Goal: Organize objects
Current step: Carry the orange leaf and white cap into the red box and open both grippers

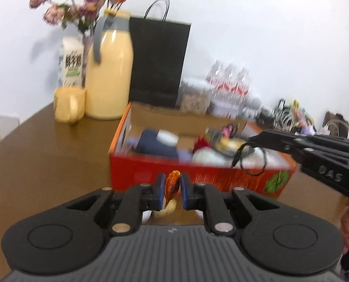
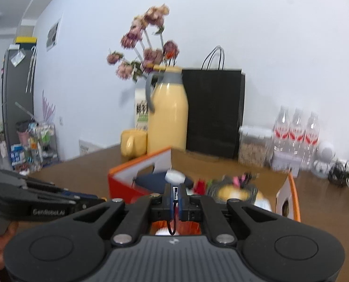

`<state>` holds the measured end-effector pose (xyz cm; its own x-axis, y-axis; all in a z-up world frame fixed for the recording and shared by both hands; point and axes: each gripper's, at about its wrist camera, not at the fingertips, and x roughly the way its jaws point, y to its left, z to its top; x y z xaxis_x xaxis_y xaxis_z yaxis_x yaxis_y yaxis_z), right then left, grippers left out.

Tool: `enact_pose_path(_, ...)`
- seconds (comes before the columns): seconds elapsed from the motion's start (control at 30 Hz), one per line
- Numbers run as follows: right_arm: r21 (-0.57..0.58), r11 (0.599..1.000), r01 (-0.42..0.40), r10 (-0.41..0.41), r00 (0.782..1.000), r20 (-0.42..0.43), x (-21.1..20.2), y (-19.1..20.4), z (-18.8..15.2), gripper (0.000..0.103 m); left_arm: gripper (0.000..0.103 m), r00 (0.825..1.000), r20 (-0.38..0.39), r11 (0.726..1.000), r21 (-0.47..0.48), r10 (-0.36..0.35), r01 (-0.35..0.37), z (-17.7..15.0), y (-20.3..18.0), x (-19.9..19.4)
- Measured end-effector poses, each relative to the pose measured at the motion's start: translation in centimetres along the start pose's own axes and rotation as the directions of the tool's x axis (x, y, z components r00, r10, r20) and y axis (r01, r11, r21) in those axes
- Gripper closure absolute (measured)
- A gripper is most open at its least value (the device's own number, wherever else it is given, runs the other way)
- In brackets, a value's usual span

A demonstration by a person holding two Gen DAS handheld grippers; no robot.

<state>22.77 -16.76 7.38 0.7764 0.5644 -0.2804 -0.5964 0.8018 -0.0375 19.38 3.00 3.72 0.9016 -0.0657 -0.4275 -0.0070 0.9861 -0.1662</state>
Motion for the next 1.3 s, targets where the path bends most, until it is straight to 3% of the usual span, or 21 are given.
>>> enact_pose_path(0.17,0.048,0.999,0.020,-0.021,0.999,0.032,3.2,-2.0,2.4,0.100,0.089,0.999,0.042,1.000,-0.010,-0.001,0.001,3.6,-1.2,3.2)
enact_pose_path(0.33,0.128,0.991,0.050,-0.054,0.998,0.027,7.6,-4.6,2.6,0.100,0.089,0.999,0.042,0.998,-0.068,0.010,-0.007,6.0,-1.7,8.4)
enact_pose_path(0.53,0.185,0.978,0.097,-0.096,0.995,-0.014,10.2,-7.7,0.0,0.100,0.089,0.999,-0.008,0.998,-0.038,0.048,-0.049,5.5,-0.7,12.2)
enact_pose_path(0.73,0.160,0.981,0.114,-0.107,0.993,-0.048,10.4,-8.0,-0.9,0.099,0.086,0.995,0.000,0.995,0.015,0.098,-0.098,4.8,-0.7,11.9)
enact_pose_path(0.8,0.151,0.980,0.129,-0.122,0.991,-0.057,10.1,-7.8,-1.0,0.093,0.073,0.993,0.020,0.993,0.034,0.115,-0.115,4.6,-0.9,11.5)
enact_pose_path(0.83,0.145,0.979,0.143,-0.136,0.989,-0.057,9.8,-7.7,-1.1,0.092,0.055,0.991,0.036,0.991,0.041,0.129,-0.131,4.5,-1.0,11.2)
enact_pose_path(0.87,0.137,0.978,0.158,-0.152,0.987,-0.058,9.6,-7.6,-1.1,0.089,0.040,0.988,0.050,0.988,0.045,0.143,-0.145,4.6,-1.1,11.0)
enact_pose_path(1.0,0.129,0.976,0.178,-0.174,0.984,-0.040,8.8,-7.5,-1.1,0.050,0.014,0.978,0.104,0.982,0.048,0.179,-0.184,4.7,-1.2,9.9)
enact_pose_path(1.03,0.125,0.975,0.182,-0.179,0.983,-0.035,8.6,-7.4,-1.1,0.047,0.002,0.975,0.117,0.980,0.042,0.191,-0.197,4.8,-1.1,9.7)
enact_pose_path(1.07,0.121,0.976,0.183,-0.180,0.983,-0.032,8.5,-7.3,-1.1,0.039,0.000,0.971,0.131,0.978,0.037,0.200,-0.206,4.9,-1.0,9.5)
enact_pose_path(1.17,0.106,0.974,0.199,-0.198,0.980,-0.019,8.2,-7.0,-1.1,0.002,0.000,0.965,0.147,0.975,0.019,0.216,-0.221,5.0,-0.7,9.0)
enact_pose_path(1.3,0.097,0.972,0.216,-0.216,0.976,-0.014,8.1,-6.8,-1.0,0.000,0.000,0.967,0.133,0.975,0.008,0.219,-0.222,5.1,-0.4,9.1)
